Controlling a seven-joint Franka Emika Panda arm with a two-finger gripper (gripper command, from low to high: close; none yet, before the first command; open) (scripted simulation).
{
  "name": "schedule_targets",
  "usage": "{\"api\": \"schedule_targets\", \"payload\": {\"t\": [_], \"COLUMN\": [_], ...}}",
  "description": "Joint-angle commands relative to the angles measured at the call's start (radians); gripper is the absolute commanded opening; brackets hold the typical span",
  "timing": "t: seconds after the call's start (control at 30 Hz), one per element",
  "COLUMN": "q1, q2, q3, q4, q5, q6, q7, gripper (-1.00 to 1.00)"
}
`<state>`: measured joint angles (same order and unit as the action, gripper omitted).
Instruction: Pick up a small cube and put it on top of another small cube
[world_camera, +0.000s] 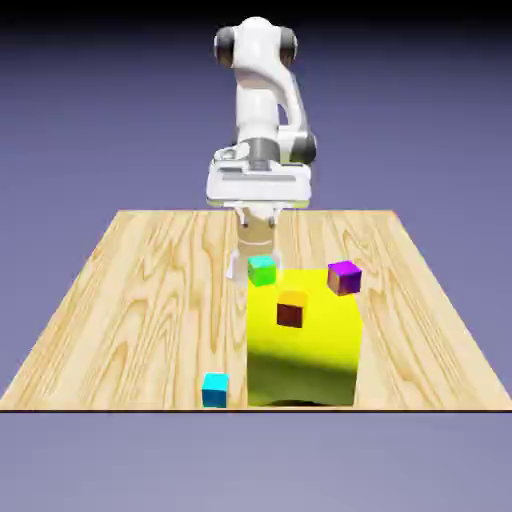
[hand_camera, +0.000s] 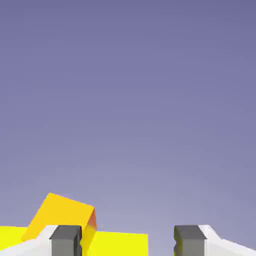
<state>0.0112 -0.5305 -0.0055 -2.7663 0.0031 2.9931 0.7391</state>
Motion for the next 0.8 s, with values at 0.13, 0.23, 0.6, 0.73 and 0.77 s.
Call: {"api": "schedule_targets", "payload": {"t": [0.13,0.23,0.6,0.73,0.77], "q1": [-0.003,-0.006,-0.013,-0.016,-0.017], "q2": [0.164,0.262,0.623,0.754,0.786], "q3": [-0.023,-0.036,-0.086,-0.104,-0.109], "q4": [0.181,0.29,0.689,0.834,0.87], "q5": [0.013,0.021,0.049,0.06,0.062], "q6": [-0.182,-0.291,-0.691,-0.837,-0.873], "q7": [-0.008,-0.012,-0.03,-0.036,-0.037], "gripper": [0.0,0.0,0.0,0.0,0.0]}}
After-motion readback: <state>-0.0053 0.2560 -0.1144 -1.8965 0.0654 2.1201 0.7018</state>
